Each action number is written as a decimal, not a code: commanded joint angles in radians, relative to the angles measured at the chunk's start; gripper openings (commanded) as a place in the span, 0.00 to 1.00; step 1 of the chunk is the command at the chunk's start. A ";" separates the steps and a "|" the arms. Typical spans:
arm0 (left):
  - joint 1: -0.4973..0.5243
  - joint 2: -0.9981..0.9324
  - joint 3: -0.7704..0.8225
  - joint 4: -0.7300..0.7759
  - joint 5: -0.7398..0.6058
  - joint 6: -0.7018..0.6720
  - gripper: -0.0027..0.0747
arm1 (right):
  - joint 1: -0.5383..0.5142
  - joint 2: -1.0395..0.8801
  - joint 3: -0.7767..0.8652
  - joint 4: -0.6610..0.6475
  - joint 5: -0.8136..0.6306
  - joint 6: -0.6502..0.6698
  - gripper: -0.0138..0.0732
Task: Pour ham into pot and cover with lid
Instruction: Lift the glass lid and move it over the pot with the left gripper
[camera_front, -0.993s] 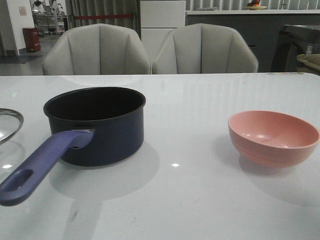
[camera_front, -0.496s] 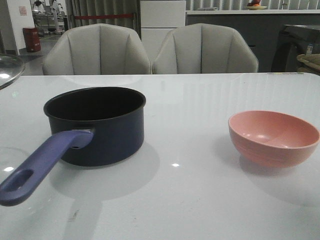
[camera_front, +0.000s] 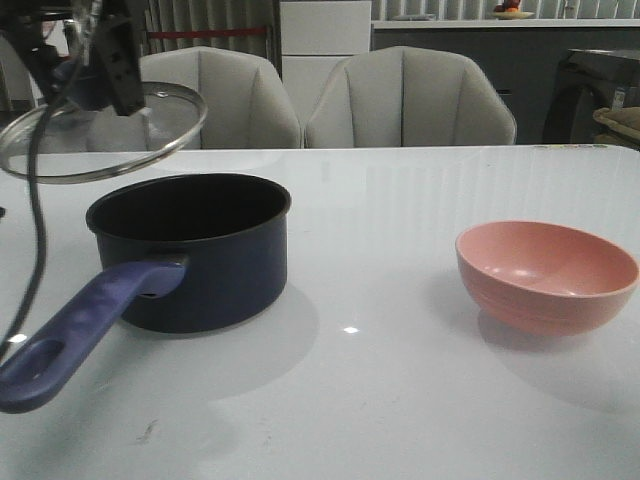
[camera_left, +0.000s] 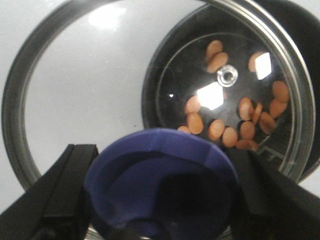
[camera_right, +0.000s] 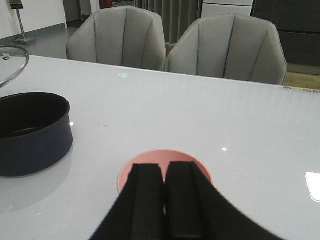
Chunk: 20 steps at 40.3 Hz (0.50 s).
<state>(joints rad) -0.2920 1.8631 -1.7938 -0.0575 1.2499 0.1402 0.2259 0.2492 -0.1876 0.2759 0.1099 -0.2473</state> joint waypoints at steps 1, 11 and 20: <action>-0.046 -0.027 -0.063 -0.009 0.012 -0.028 0.18 | 0.003 0.008 -0.025 0.004 -0.075 -0.007 0.33; -0.079 0.040 -0.108 -0.030 0.035 -0.061 0.18 | 0.003 0.008 -0.025 0.004 -0.074 -0.007 0.33; -0.099 0.069 -0.108 -0.044 0.035 -0.078 0.18 | 0.003 0.008 -0.025 0.004 -0.074 -0.007 0.33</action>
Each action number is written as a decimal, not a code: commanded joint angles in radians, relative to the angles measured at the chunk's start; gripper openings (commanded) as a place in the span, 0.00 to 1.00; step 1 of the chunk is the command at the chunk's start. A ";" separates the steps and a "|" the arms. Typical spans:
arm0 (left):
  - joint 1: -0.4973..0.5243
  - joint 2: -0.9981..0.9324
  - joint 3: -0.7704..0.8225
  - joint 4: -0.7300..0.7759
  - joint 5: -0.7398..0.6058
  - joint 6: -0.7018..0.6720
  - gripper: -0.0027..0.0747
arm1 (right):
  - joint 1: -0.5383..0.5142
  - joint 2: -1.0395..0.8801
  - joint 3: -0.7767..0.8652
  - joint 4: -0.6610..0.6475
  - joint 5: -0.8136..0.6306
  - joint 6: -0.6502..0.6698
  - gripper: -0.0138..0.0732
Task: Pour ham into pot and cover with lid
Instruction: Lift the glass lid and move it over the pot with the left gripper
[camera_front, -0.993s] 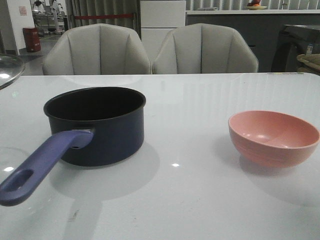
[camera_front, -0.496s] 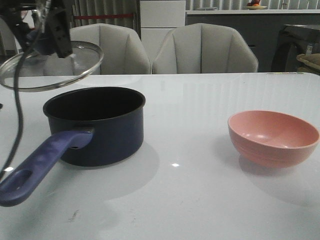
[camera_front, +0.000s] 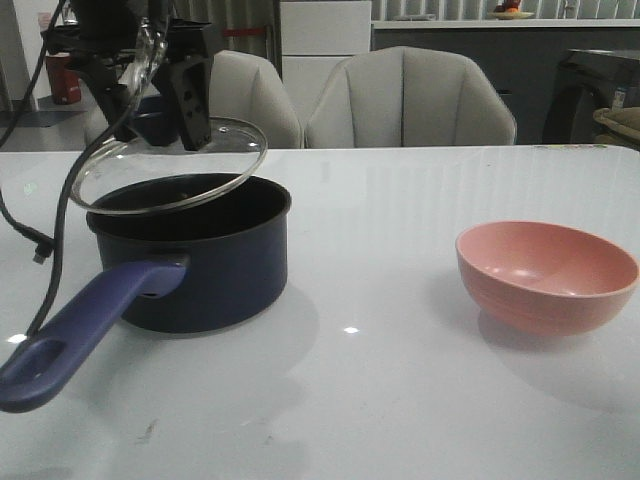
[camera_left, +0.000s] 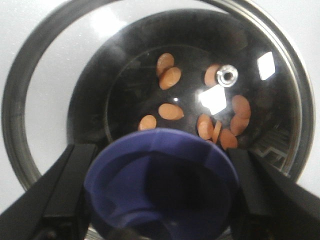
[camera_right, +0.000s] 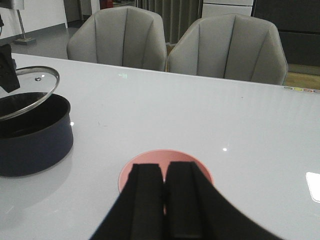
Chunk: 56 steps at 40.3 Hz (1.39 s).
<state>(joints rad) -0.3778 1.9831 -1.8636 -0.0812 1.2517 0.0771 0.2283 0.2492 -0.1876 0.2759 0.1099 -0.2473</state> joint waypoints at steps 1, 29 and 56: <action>-0.014 -0.051 -0.038 -0.021 0.034 -0.015 0.18 | 0.000 0.008 -0.025 0.004 -0.074 -0.007 0.33; -0.024 -0.040 -0.009 -0.022 0.035 -0.019 0.18 | 0.001 0.008 -0.025 0.004 -0.074 -0.007 0.33; -0.024 -0.028 0.025 -0.012 0.035 -0.012 0.48 | 0.001 0.008 -0.025 0.004 -0.074 -0.007 0.33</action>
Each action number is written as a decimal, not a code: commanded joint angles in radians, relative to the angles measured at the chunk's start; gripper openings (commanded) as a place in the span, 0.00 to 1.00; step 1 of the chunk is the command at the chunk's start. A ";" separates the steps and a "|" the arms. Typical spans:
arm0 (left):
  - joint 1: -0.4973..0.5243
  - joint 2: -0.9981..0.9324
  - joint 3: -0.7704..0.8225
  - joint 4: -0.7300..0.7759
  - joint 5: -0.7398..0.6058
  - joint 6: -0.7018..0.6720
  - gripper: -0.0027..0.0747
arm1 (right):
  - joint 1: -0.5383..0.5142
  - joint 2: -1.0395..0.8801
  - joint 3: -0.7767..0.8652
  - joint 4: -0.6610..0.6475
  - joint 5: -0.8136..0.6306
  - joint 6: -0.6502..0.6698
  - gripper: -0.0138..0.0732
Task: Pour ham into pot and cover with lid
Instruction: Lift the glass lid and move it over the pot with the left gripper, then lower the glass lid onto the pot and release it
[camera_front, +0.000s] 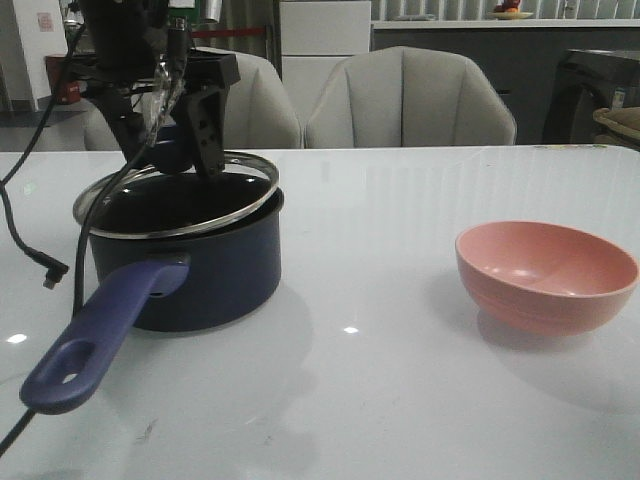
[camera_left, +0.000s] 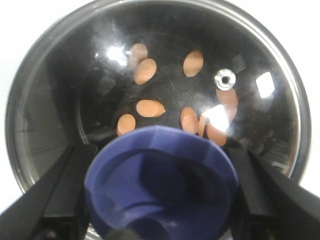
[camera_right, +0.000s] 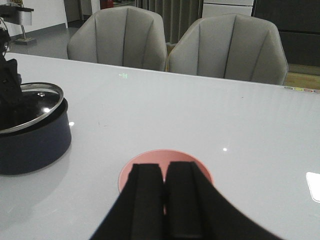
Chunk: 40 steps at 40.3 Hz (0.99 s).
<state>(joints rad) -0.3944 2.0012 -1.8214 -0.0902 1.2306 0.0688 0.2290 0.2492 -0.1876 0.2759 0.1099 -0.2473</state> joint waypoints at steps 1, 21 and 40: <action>-0.007 -0.041 -0.017 -0.003 0.057 -0.004 0.53 | 0.001 0.008 -0.025 0.004 -0.074 -0.007 0.33; -0.007 -0.035 -0.037 -0.029 0.057 -0.002 0.72 | 0.001 0.008 -0.025 0.004 -0.075 -0.007 0.33; -0.007 -0.070 -0.113 -0.092 0.057 0.025 0.75 | 0.001 0.008 -0.025 0.004 -0.075 -0.007 0.33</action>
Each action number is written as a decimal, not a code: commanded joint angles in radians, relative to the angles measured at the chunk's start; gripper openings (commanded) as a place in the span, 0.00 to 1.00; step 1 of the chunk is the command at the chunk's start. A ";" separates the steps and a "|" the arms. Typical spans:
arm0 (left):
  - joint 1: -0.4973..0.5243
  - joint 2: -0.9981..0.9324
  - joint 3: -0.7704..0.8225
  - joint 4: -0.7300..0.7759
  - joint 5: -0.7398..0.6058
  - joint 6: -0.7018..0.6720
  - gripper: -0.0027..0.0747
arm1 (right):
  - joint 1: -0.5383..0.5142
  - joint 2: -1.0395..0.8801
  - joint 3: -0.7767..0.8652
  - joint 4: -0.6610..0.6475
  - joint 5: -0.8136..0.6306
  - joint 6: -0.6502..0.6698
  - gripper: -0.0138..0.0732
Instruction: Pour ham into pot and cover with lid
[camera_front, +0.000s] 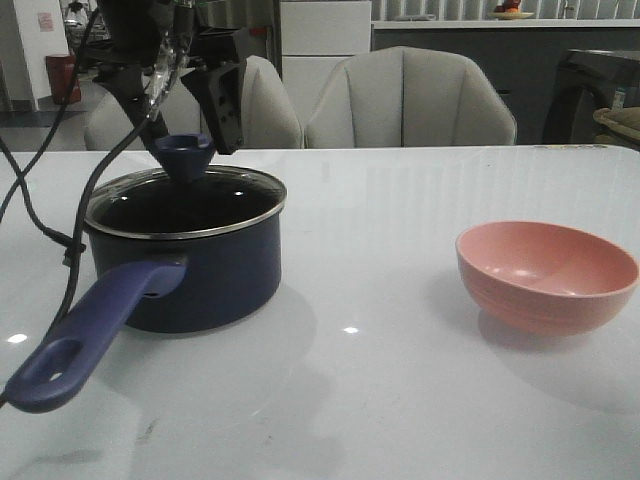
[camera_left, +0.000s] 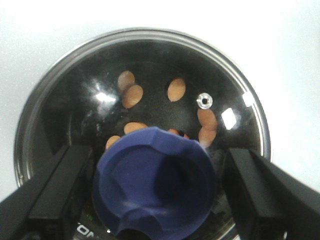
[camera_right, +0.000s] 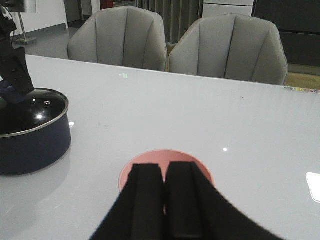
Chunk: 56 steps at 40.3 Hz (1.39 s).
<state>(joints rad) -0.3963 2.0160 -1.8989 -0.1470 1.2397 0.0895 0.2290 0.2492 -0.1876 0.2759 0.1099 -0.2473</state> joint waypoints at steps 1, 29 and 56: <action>-0.005 -0.087 -0.036 -0.029 0.047 0.004 0.75 | 0.001 0.008 -0.025 0.004 -0.075 -0.007 0.33; -0.005 -0.547 0.156 0.173 0.010 -0.006 0.75 | 0.001 0.008 -0.025 0.004 -0.075 -0.007 0.33; -0.005 -1.330 0.967 0.096 -0.384 -0.008 0.75 | 0.001 0.008 -0.025 0.004 -0.073 -0.007 0.33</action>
<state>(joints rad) -0.3963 0.7663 -0.9885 -0.0214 0.9533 0.0923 0.2290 0.2492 -0.1876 0.2759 0.1099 -0.2473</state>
